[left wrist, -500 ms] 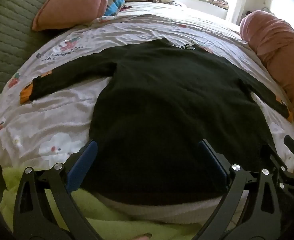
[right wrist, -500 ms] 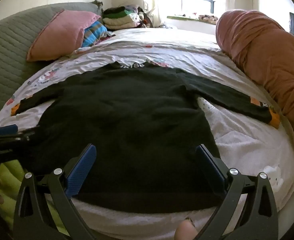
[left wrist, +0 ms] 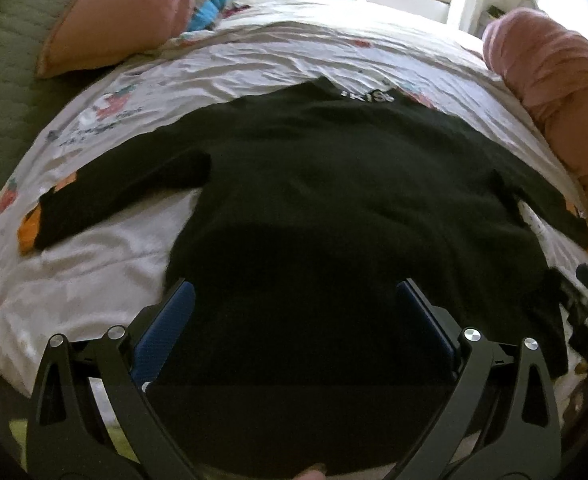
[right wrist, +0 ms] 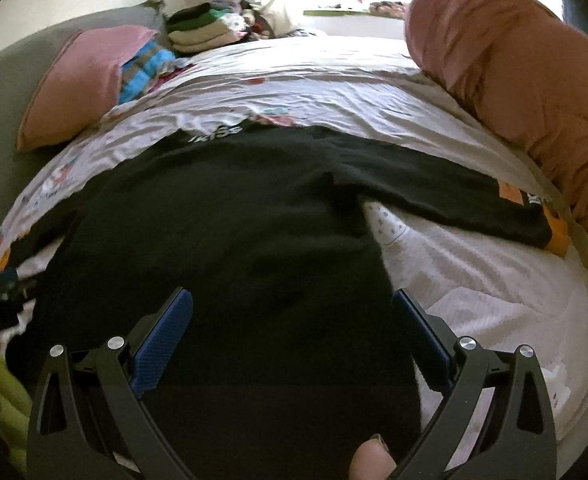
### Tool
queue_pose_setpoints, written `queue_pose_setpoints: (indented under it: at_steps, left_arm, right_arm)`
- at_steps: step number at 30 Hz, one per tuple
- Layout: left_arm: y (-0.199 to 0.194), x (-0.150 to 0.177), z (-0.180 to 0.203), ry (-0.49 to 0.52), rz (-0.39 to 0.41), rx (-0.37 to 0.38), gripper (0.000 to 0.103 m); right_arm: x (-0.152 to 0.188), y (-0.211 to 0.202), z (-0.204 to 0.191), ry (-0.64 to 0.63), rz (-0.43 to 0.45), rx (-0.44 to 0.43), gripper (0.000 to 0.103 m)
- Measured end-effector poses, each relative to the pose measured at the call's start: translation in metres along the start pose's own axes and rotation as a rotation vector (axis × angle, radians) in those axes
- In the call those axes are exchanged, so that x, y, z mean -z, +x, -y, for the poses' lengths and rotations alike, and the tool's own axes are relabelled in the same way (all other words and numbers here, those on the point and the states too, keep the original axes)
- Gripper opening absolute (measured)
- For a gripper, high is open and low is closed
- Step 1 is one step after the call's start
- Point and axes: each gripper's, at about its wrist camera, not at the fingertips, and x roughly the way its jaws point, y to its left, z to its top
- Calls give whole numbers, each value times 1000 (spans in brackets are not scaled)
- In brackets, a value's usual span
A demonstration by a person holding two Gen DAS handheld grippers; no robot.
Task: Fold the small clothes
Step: 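Grasp the orange cuff of the black shirt's sleeve with the right tool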
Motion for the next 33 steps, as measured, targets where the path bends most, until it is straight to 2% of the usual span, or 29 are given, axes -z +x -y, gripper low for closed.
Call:
queue_pose_setpoints:
  at_steps: [9,18,23,30,33]
  left_arm:
    - [22,-36,19,25,-6,18,94]
    - [40,-72,38,32,-5,27,94]
    - [53,-90,42,17,-28,32,94]
    - [69,-118,45,-22,12,30,94]
    - [81,-124,41,-26,18,1,94]
  right_arm:
    - [-23,26,53,151,-55,61,99]
    - [-44,43,124,329,-36,116,99]
    - [-42,52,162,424,-44,156,99]
    - [-33,60,211,572,-48,220,99]
    - [-30,60,232,615,-39,239,99]
